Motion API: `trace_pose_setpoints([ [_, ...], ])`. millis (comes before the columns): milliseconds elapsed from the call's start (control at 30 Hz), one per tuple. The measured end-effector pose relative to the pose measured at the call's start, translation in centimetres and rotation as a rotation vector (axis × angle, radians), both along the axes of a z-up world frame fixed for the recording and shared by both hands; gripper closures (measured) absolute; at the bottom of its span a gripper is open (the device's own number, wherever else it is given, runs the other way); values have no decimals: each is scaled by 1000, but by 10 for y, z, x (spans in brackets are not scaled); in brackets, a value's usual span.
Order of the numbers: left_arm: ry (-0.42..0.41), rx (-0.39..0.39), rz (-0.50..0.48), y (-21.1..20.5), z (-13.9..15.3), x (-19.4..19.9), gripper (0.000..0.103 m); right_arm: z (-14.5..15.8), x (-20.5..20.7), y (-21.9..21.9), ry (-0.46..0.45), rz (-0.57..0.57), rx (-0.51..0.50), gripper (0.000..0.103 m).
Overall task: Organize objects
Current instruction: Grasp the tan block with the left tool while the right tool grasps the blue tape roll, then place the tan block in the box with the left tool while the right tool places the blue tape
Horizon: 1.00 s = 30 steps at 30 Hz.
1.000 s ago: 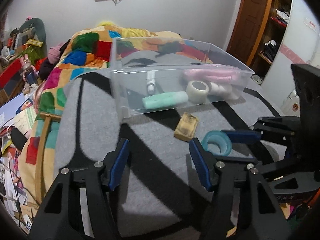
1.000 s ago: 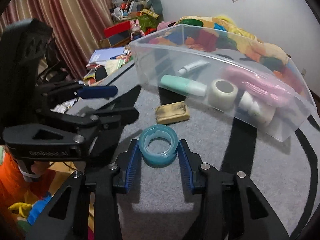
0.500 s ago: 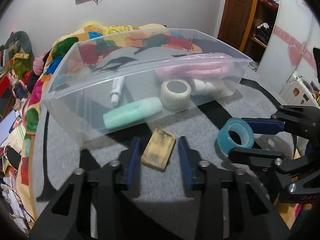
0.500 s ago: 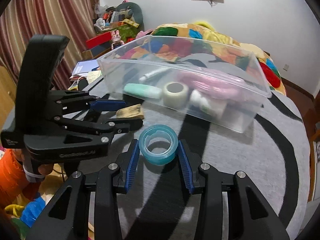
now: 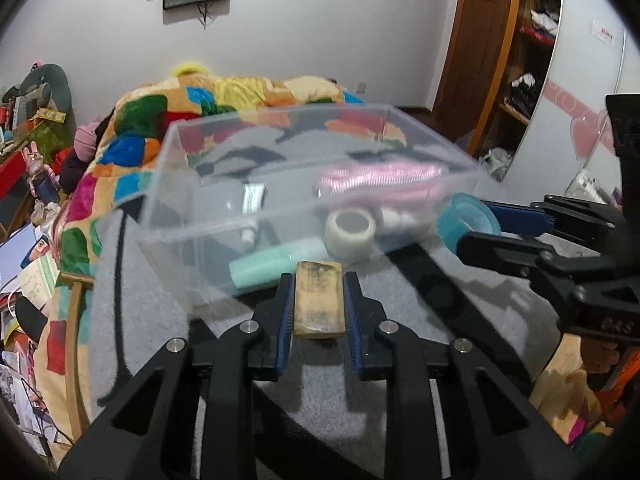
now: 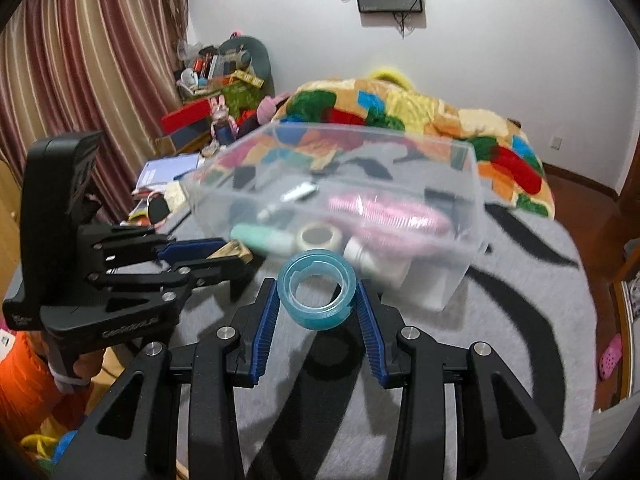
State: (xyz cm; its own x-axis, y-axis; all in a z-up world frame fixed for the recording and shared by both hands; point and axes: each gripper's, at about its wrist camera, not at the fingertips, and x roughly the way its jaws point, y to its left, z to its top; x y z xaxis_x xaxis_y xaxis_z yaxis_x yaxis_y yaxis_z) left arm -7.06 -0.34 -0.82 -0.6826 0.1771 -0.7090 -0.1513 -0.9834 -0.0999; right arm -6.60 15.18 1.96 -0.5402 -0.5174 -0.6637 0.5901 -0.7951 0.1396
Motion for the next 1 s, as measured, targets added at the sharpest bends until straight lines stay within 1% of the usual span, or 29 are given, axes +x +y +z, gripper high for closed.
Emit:
trace_pose_setpoints([
  [267, 105, 23, 26, -11, 37, -4, 80, 26, -19, -3, 61, -40, -25, 67],
  [433, 137, 29, 44, -16, 50, -18, 80, 31, -37, -9, 75, -63, -23, 67],
  [600, 124, 21, 60, -19, 47, -39, 80, 26, -55, -19, 54, -69, -7, 67],
  [800, 62, 27, 69, -21, 28, -66, 80, 10, -78, -31, 1, -76, 14, 67],
  [900, 22, 48, 78, -23, 20, -72, 80, 3, -87, -36, -21, -79, 36, 66],
  [1000, 27, 56, 77, -24, 20, -67, 80, -3, -91, -38, -45, -74, 45, 65],
])
